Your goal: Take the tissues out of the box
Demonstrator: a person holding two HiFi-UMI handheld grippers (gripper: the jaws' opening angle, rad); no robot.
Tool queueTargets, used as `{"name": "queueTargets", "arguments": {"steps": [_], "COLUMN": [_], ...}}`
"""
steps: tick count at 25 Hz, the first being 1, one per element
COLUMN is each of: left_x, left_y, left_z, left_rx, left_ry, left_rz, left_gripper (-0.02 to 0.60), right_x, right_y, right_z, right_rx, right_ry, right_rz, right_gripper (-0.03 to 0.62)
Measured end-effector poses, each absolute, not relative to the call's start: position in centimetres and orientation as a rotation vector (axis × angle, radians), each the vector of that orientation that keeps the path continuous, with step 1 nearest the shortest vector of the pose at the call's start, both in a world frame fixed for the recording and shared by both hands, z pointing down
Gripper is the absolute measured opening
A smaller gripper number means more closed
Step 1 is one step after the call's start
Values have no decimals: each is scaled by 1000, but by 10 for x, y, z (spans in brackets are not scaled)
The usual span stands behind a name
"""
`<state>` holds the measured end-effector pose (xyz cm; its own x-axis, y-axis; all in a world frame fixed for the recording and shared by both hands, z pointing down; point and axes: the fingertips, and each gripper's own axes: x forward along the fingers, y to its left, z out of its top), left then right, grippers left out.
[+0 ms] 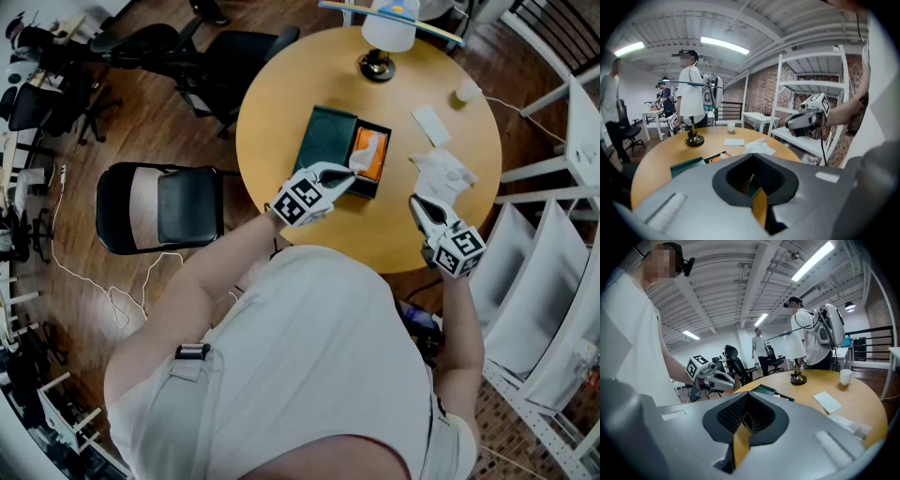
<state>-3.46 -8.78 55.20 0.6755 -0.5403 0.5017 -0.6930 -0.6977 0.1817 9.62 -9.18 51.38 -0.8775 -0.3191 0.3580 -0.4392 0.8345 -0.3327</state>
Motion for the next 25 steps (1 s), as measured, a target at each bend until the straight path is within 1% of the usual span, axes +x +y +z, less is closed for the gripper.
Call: {"name": "queueTargets", "arguments": {"steps": [2, 3, 4, 6, 7, 8, 10, 11, 12, 14, 18, 24, 25], "left_x": [-58, -64, -67, -62, -57, -51, -39, -34, -30, -28, -30, -34, -34], "left_y": [-124, -139, -151, -166, -169, -171, -173, -173, -174, -180, -197, -204, -204], "left_z": [560, 566, 574, 593, 604, 615, 639, 650, 662, 684, 727, 762, 763], "left_rx": [2562, 2570, 2575, 2578, 2579, 2577, 2563, 2553, 2539, 2507, 2414, 2313, 2317], "left_ry": [-1039, -1061, -1067, -1029, -984, -924, -783, -716, -659, -594, -560, -512, -509], "left_rz": [830, 946, 1056, 1248, 1334, 1416, 1574, 1655, 1740, 1909, 2151, 2261, 2276], "left_gripper": [1, 36, 99, 254, 312, 338, 416, 441, 457, 466, 465, 461, 435], "right_x": [78, 73, 72, 79, 83, 87, 95, 99, 103, 111, 127, 149, 152], "right_y": [-119, -129, -135, -136, -133, -130, -127, -126, -126, -124, -118, -111, -110], "right_z": [512, 513, 515, 523, 527, 532, 539, 542, 544, 550, 561, 567, 568], "right_rx": [529, 514, 509, 524, 540, 559, 596, 614, 633, 673, 744, 820, 830], "right_ry": [-2769, -2780, -2785, -2782, -2779, -2776, -2769, -2766, -2761, -2754, -2733, -2700, -2696], "right_rz": [564, 556, 554, 569, 583, 599, 629, 641, 653, 680, 718, 749, 753], "right_gripper": [0, 0, 0, 0, 0, 0, 0, 0, 0, 0, 0, 0, 0]}}
